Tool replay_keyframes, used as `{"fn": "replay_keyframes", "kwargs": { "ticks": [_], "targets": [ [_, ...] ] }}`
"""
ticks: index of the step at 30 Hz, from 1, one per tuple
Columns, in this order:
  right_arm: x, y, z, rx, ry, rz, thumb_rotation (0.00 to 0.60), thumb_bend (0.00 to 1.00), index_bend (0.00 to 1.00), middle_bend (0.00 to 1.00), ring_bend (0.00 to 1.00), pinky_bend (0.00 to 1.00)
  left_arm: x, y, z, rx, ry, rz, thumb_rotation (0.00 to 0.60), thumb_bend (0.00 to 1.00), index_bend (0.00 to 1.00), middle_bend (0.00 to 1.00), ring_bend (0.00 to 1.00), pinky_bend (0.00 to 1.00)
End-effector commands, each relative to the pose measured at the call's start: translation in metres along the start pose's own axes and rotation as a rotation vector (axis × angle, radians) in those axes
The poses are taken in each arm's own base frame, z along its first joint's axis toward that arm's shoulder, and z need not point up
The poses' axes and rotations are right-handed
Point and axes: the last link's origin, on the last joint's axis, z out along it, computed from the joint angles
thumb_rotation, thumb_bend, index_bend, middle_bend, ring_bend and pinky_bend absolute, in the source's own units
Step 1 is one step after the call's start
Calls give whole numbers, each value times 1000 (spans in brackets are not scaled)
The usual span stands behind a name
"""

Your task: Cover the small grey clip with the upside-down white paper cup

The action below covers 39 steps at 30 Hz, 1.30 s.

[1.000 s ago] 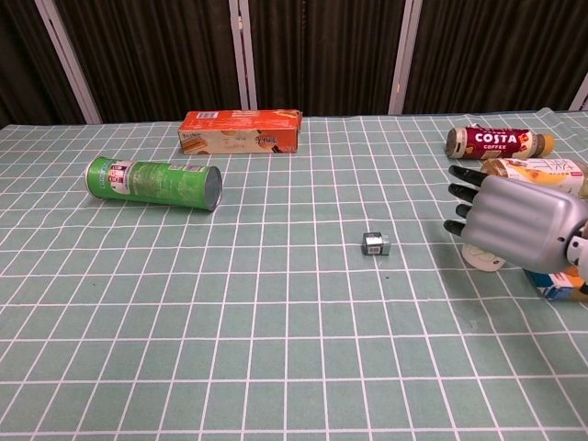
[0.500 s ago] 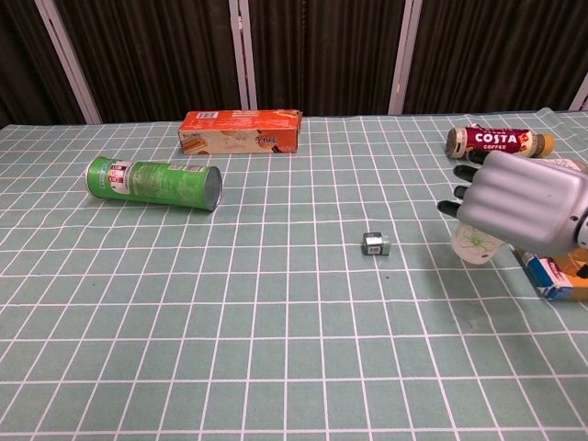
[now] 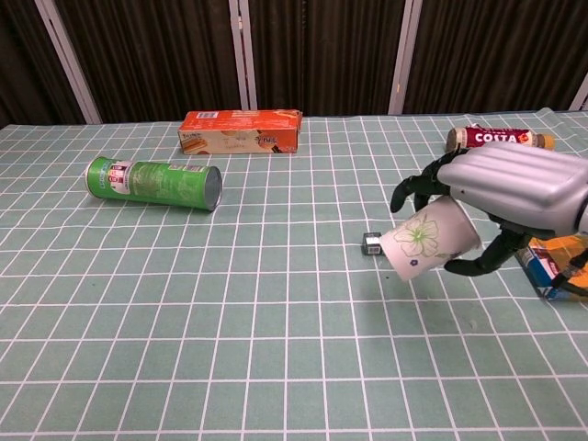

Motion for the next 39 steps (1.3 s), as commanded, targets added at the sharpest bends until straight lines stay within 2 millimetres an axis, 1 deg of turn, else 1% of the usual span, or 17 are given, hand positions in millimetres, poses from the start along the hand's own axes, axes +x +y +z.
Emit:
{"fn": "replay_keyframes", "kwargs": {
  "ticks": [1,6,11,13,14,15,16,17,18,20,24,29,32,34,39],
  "targets": [
    [-11,-13,3,47,-79,198,600,185,252,380,189,166,0,0,0,0,-2,2,600,0,0,0,0,0],
    [-28,-16,9,52,-133,287,600,189,253,380,189,175,-1,0,1,2,-4,2,600,0,0,0,0,0],
    [-38,-16,11,44,-173,324,600,189,254,380,189,183,-1,-1,1,7,-2,2,600,0,0,0,0,0],
    [-42,-14,11,44,-181,320,600,188,254,372,165,162,-1,-1,1,8,-3,2,600,0,0,0,0,0],
    [-43,-14,11,45,-187,317,600,187,254,349,134,138,-1,-1,2,9,-4,3,600,0,0,0,0,0],
    [-45,-13,10,47,-194,312,600,186,236,282,77,85,-1,-1,2,8,-5,3,600,0,0,0,0,0],
    [-46,-11,9,50,-209,300,600,181,187,178,28,37,-2,-1,2,7,-6,5,600,0,0,0,0,0],
    [-47,-10,7,50,-222,289,600,175,143,110,6,14,-2,-1,2,7,-8,6,600,0,0,0,0,0],
    [-47,-8,5,48,-239,276,600,163,72,36,0,0,-2,-1,2,7,-9,7,600,0,0,0,0,0],
    [-46,-8,1,55,-265,246,600,150,15,0,0,0,-3,0,2,5,-13,6,600,0,0,0,0,0],
    [-28,-8,-8,77,-184,117,600,146,0,0,0,0,-4,1,2,3,-15,9,600,0,0,0,0,0],
    [-17,-16,-22,121,-142,-81,600,147,0,0,0,0,-4,2,1,-2,-14,11,600,0,0,0,0,0],
    [-16,-24,-28,162,-140,-198,600,148,0,0,0,0,-4,3,1,-4,-14,13,600,0,0,0,0,0],
    [-19,-33,-32,209,-141,-287,600,150,0,0,0,0,-4,3,2,-1,-13,15,600,0,0,0,0,0],
    [-26,-51,-30,265,-139,-386,600,155,0,0,0,0,-6,2,3,1,-17,19,600,0,0,0,0,0]
  ]
}}
